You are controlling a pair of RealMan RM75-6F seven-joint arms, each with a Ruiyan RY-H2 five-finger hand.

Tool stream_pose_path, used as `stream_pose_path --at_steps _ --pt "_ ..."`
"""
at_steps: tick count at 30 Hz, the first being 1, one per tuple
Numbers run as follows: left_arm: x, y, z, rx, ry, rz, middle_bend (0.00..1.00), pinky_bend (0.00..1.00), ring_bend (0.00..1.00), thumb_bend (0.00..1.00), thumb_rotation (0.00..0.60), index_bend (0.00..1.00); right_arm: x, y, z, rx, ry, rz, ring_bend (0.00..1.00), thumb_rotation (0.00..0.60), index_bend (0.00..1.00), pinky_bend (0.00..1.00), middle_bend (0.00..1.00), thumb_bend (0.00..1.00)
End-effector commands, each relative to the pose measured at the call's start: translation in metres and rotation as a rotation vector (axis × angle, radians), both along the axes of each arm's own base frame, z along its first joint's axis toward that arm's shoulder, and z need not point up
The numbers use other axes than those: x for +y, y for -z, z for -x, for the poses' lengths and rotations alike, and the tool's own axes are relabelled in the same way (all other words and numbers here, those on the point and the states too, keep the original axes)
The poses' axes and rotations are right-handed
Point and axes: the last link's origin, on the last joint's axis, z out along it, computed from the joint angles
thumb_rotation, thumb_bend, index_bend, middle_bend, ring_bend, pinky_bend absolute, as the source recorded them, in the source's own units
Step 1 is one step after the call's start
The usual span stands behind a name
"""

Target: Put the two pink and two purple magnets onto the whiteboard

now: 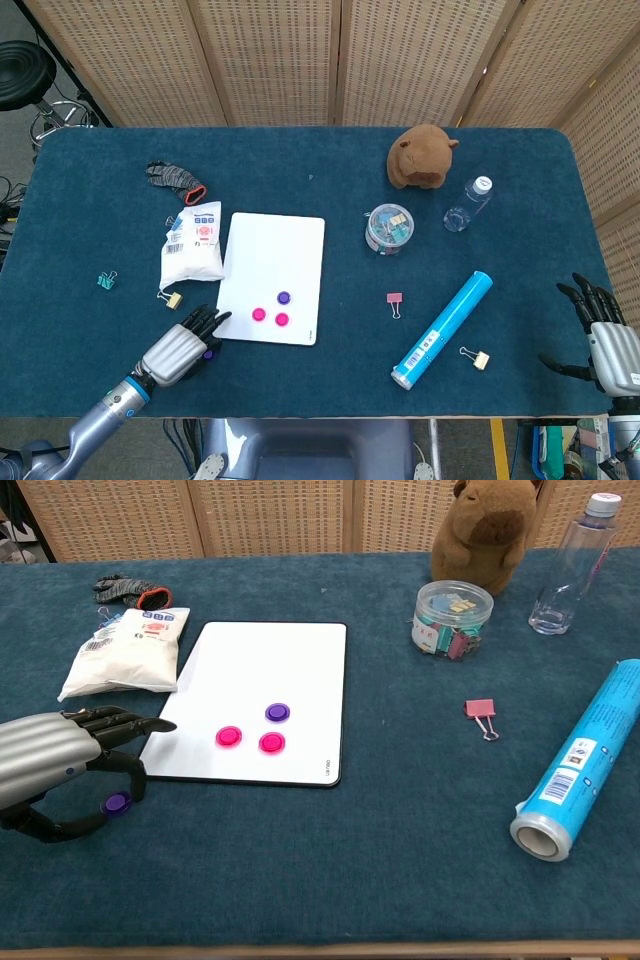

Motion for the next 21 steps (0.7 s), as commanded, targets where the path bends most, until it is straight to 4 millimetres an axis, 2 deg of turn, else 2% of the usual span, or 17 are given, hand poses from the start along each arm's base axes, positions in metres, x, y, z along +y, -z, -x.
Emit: stream_pose_path --at_steps 1,21 --pt "0.0003 -0.0004 -0.0005 -0.001 0.001 -0.004 0.0 0.0 0.0 0.34 0.6 0.62 0.0 -0.0001 -0.0001 -0.001 -0.001 0.0 0.0 0.6 0.11 0.0 0.0 0.0" --pt "0.0057 -0.01 -0.0024 -0.015 -0.007 -0.045 0.0 0.0 0.0 0.35 0.6 0.64 0.0003 -0.0005 -0.0004 -0.007 -0.001 -0.002 0.0 0.6 0.11 0.0 0.0 0.0"
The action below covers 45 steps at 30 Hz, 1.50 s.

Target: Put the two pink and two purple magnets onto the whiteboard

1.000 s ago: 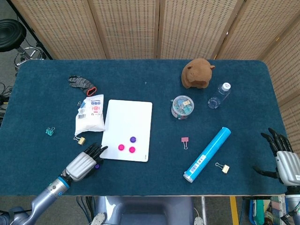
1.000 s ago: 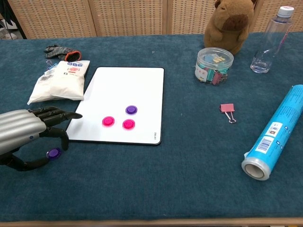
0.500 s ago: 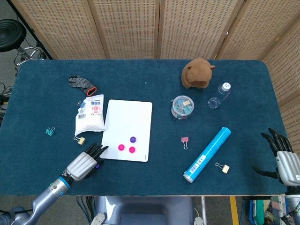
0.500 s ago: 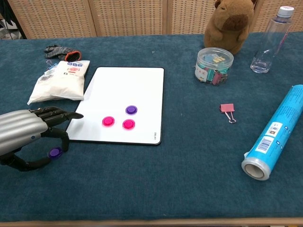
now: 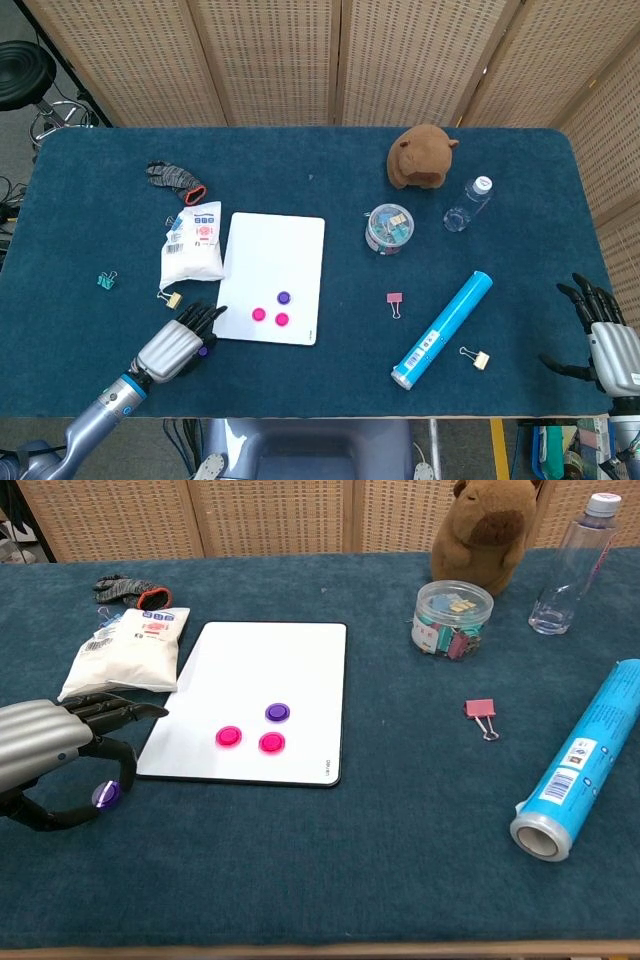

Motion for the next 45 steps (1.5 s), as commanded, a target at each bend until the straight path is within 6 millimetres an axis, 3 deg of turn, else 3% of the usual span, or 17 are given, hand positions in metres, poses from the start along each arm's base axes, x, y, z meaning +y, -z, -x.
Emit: stream_pose_path --at_steps 1,8,11,16,24,45 --pt "0.001 -0.001 -0.001 -0.002 0.0 -0.003 0.0 0.0 0.0 0.35 0.6 0.64 0.0 0.0 0.0 0.0 0.0 0.0 0.0 0.6 0.11 0.0 0.0 0.0" --pt "0.016 -0.01 -0.012 -0.035 0.001 -0.047 0.0 0.0 0.0 0.35 0.6 0.64 0.0 0.0 0.0 0.0 0.001 -0.002 0.0 0.6 0.11 0.0 0.0 0.0" --pt "0.044 -0.019 -0.029 -0.033 0.003 -0.108 0.0 0.0 0.0 0.35 0.6 0.64 0.0 0.0 0.0 0.0 0.001 -0.003 0.0 0.6 0.11 0.0 0.0 0.0" --pt "0.066 -0.019 -0.044 -0.039 -0.009 -0.127 0.0 0.0 0.0 0.35 0.6 0.64 0.0 0.0 0.0 0.0 0.001 -0.002 0.0 0.6 0.11 0.0 0.0 0.0" --pt "0.091 -0.004 -0.061 -0.065 -0.032 -0.124 0.0 0.0 0.0 0.35 0.6 0.64 0.0 0.0 0.0 0.0 0.003 -0.004 0.0 0.6 0.11 0.0 0.0 0.0" --pt "0.115 0.039 -0.08 -0.069 -0.083 -0.084 0.0 0.0 0.0 0.35 0.6 0.64 -0.001 -0.003 0.003 -0.007 0.014 0.002 0.0 0.6 0.11 0.0 0.0 0.0"
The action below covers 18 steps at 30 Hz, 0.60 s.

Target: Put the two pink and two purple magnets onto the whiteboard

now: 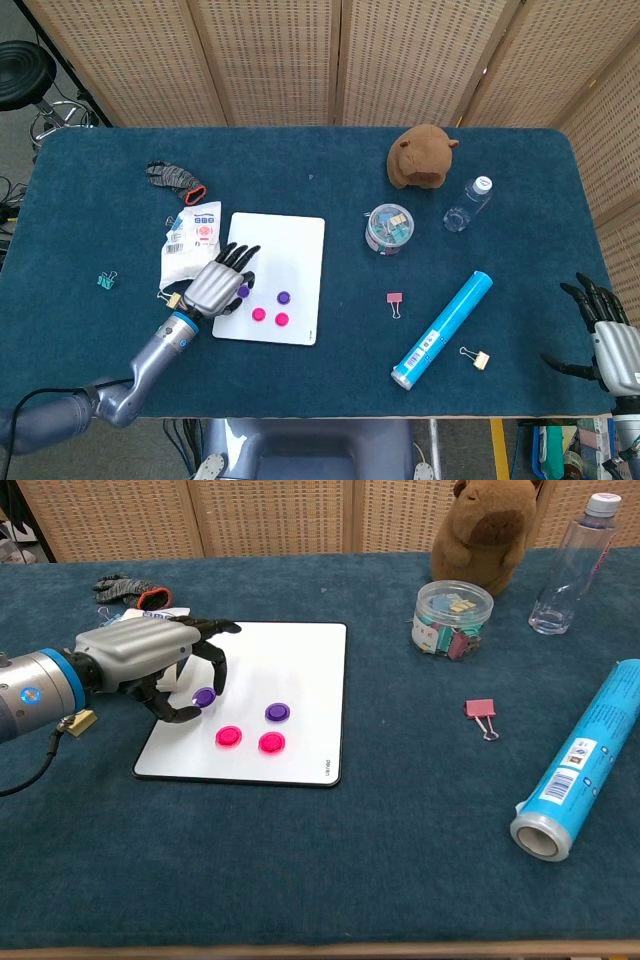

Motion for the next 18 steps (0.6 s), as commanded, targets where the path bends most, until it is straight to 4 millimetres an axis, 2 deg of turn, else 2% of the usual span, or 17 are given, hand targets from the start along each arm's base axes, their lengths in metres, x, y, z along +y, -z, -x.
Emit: stream_pose_path --at_steps 1,6,18 --pt "0.004 0.005 -0.005 -0.008 -0.002 0.001 0.0 0.0 0.0 0.35 0.6 0.64 0.0 0.0 0.0 0.0 0.0 0.0 0.0 0.6 0.11 0.0 0.0 0.0" --pt "0.009 0.013 -0.014 -0.016 -0.003 0.006 0.0 0.0 0.0 0.35 0.6 0.64 -0.001 0.0 0.001 0.0 0.003 0.001 0.0 0.6 0.11 0.0 0.0 0.0" --pt "0.006 0.025 -0.018 -0.015 -0.011 0.024 0.0 0.0 0.0 0.36 0.6 0.64 -0.001 -0.002 0.002 -0.001 0.006 0.006 0.0 0.6 0.11 0.0 0.0 0.0"
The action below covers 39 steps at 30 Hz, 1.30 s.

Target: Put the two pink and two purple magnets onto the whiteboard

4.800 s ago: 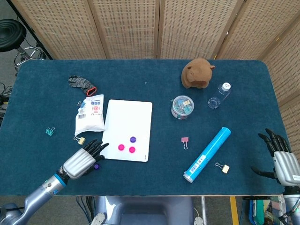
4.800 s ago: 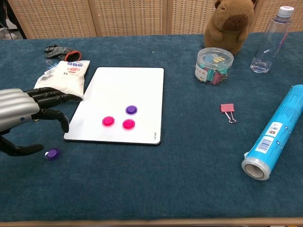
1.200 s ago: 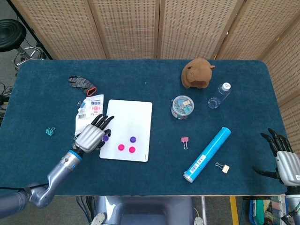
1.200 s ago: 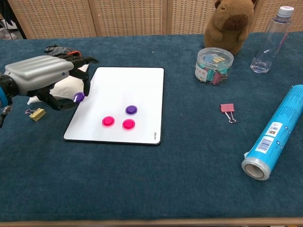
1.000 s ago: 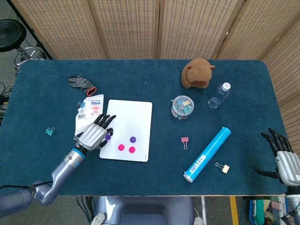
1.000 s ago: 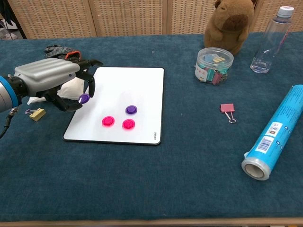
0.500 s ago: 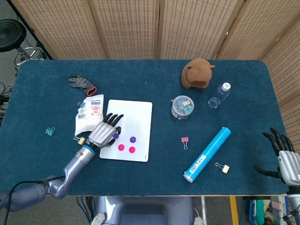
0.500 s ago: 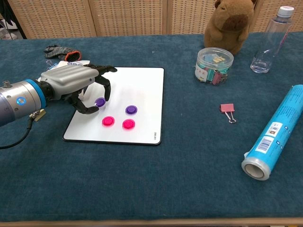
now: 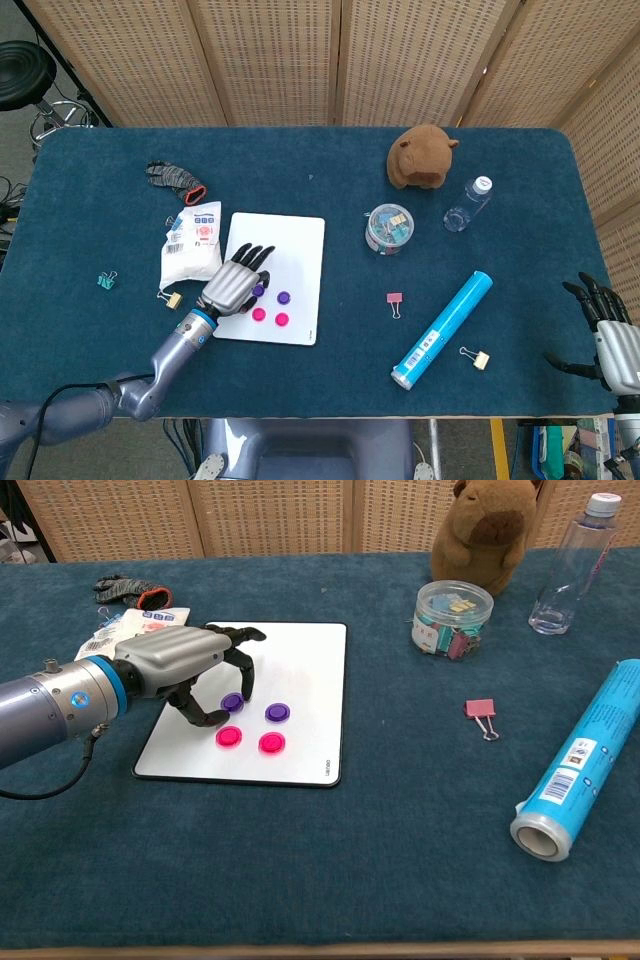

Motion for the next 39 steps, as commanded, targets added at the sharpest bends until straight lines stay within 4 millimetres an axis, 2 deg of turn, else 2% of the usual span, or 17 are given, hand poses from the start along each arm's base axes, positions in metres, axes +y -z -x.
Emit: stream_pose_path --at_steps 1,8,16,27,29,31,32,36,39 --pt "0.0 0.001 -0.001 0.002 0.0 -0.002 0.0 0.0 0.0 0.35 0.6 0.64 0.0 -0.001 0.0 -0.001 0.001 0.002 0.0 0.6 0.11 0.0 0.0 0.0" --pt "0.0 0.002 -0.002 0.0 -0.004 -0.004 0.0 0.0 0.0 0.36 0.6 0.57 0.0 -0.001 0.0 -0.004 0.0 0.001 0.0 0.6 0.11 0.0 0.0 0.0" --pt "-0.001 -0.003 -0.002 0.005 -0.005 -0.011 0.0 0.0 0.0 0.35 0.6 0.39 0.0 -0.002 0.0 -0.006 0.0 0.005 0.0 0.6 0.11 0.0 0.0 0.0" --pt "-0.002 -0.017 -0.006 -0.022 0.002 -0.033 0.0 0.0 0.0 0.35 0.6 0.34 0.0 -0.001 0.0 -0.004 0.001 0.002 0.0 0.6 0.11 0.0 0.0 0.0" --pt "-0.003 -0.027 -0.007 -0.041 0.006 -0.049 0.0 0.0 0.0 0.35 0.6 0.32 0.0 -0.001 0.0 -0.002 0.0 0.0 0.0 0.6 0.11 0.0 0.0 0.0" --pt "-0.004 -0.036 -0.006 -0.054 0.01 -0.064 0.0 0.0 0.0 0.35 0.6 0.26 0.0 0.0 0.0 -0.001 -0.001 -0.001 0.0 0.6 0.11 0.0 0.0 0.0" --pt "-0.005 -0.049 -0.004 -0.072 0.01 -0.091 0.0 0.0 0.0 0.35 0.6 0.22 0.0 0.0 -0.001 0.001 -0.002 -0.003 0.0 0.6 0.11 0.0 0.0 0.0" --pt "-0.013 -0.08 0.007 -0.099 0.007 -0.138 0.0 0.0 0.0 0.34 0.6 0.03 0.001 0.002 -0.002 0.003 -0.008 -0.005 0.0 0.6 0.11 0.0 0.0 0.0" --pt "-0.024 -0.107 0.024 -0.126 -0.017 -0.185 0.0 0.0 0.0 0.34 0.6 0.0 0.002 0.003 -0.004 0.004 -0.016 -0.008 0.0 0.6 0.11 0.0 0.0 0.0"
